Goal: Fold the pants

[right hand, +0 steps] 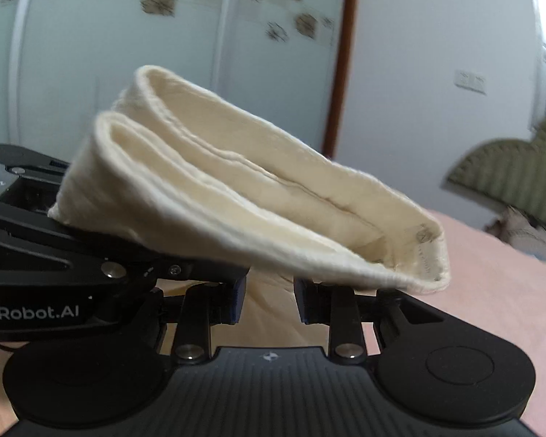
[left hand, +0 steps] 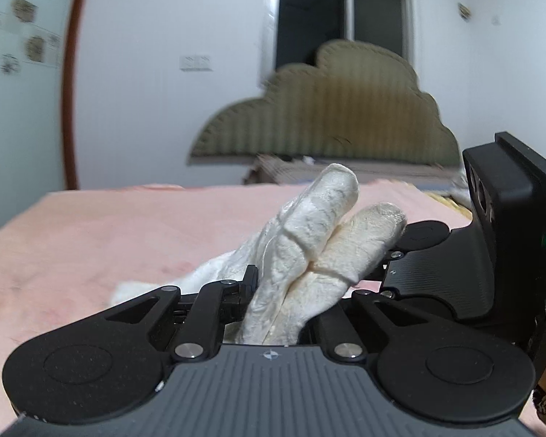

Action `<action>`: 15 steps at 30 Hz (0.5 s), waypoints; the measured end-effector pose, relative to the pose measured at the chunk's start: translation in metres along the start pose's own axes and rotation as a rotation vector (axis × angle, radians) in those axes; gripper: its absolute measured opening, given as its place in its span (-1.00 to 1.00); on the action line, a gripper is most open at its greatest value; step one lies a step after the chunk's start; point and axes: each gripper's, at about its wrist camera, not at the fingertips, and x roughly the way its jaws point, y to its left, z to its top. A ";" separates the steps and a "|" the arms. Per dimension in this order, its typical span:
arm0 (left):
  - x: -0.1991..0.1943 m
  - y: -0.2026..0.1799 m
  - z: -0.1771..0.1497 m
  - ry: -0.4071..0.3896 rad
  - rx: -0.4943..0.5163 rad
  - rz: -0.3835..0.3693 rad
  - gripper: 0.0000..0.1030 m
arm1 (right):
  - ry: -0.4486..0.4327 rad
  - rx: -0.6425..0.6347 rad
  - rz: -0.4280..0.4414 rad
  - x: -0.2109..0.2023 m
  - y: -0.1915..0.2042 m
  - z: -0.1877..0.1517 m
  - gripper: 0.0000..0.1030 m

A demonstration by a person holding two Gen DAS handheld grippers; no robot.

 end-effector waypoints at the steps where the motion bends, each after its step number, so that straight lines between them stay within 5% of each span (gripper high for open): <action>1: 0.004 -0.006 -0.005 0.009 0.009 -0.012 -0.81 | 0.010 0.002 -0.013 -0.006 -0.002 -0.006 -0.46; 15: 0.050 -0.062 -0.049 0.096 0.103 -0.059 -0.79 | 0.108 -0.005 -0.127 -0.041 -0.016 -0.065 -0.46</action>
